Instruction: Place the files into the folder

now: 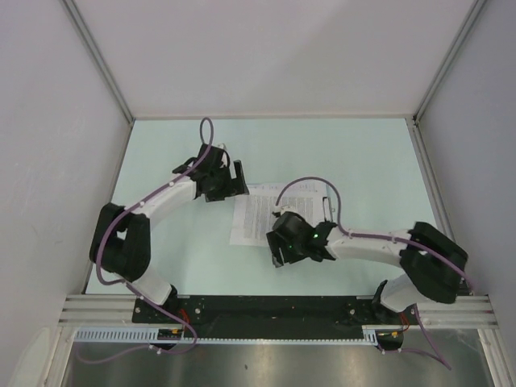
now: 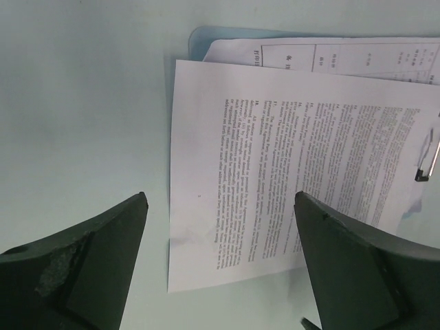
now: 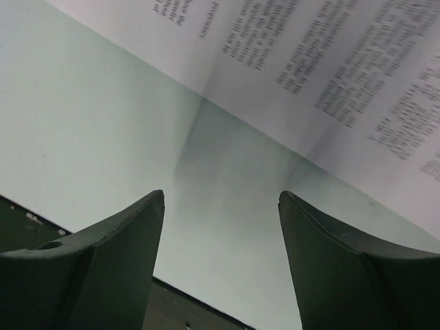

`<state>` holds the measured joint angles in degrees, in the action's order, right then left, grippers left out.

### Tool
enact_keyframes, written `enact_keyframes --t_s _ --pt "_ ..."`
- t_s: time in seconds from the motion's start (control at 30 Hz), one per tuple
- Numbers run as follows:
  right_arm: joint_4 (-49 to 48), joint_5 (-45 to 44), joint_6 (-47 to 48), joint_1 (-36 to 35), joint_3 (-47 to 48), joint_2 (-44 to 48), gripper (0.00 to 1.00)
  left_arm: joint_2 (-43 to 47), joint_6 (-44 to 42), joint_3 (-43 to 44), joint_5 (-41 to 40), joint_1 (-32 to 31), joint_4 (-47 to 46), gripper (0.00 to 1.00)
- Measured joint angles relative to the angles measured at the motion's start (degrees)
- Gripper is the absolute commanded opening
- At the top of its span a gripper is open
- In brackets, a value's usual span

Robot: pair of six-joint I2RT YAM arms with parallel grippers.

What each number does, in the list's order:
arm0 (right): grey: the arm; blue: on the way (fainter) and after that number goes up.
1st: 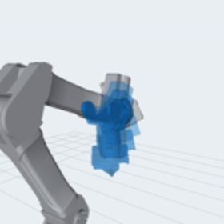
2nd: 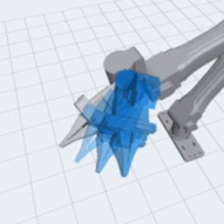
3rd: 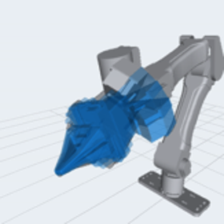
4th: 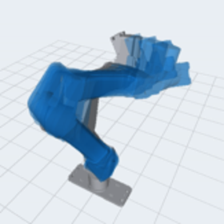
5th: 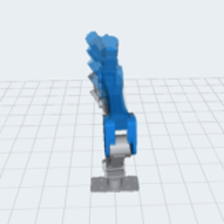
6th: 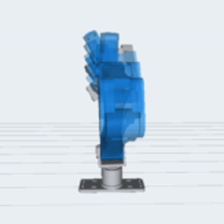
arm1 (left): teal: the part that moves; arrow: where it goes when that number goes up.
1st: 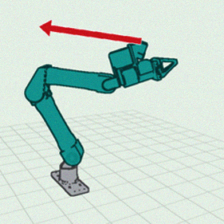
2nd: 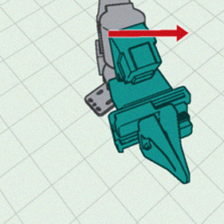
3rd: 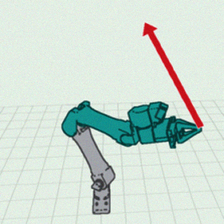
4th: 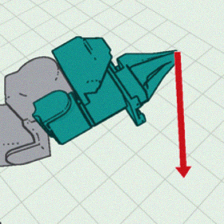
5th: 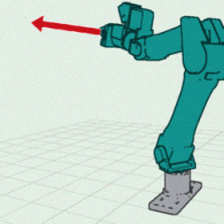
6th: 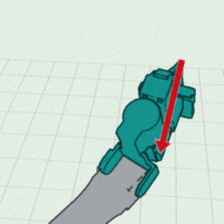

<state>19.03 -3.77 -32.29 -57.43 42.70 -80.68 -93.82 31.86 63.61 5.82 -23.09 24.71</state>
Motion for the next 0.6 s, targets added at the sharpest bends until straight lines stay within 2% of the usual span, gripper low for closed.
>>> enact_keyframes --t_s 0.1,0.2,0.6 --pt "0.3 -3.0 -2.7 -3.7 4.9 -8.6 0.72 2.7 -0.8 -1.0 -0.1 0.0 0.1 0.94" --pt "-0.7 -4.7 -4.2 -4.7 8.5 -12.2 0.72 2.3 -1.0 -1.9 -0.1 0.2 0.1 0.94" --pt "0.9 -10.6 -5.2 -0.7 9.5 -13.4 0.73 -4.1 -1.2 -2.4 2.6 0.4 -1.6 0.93"
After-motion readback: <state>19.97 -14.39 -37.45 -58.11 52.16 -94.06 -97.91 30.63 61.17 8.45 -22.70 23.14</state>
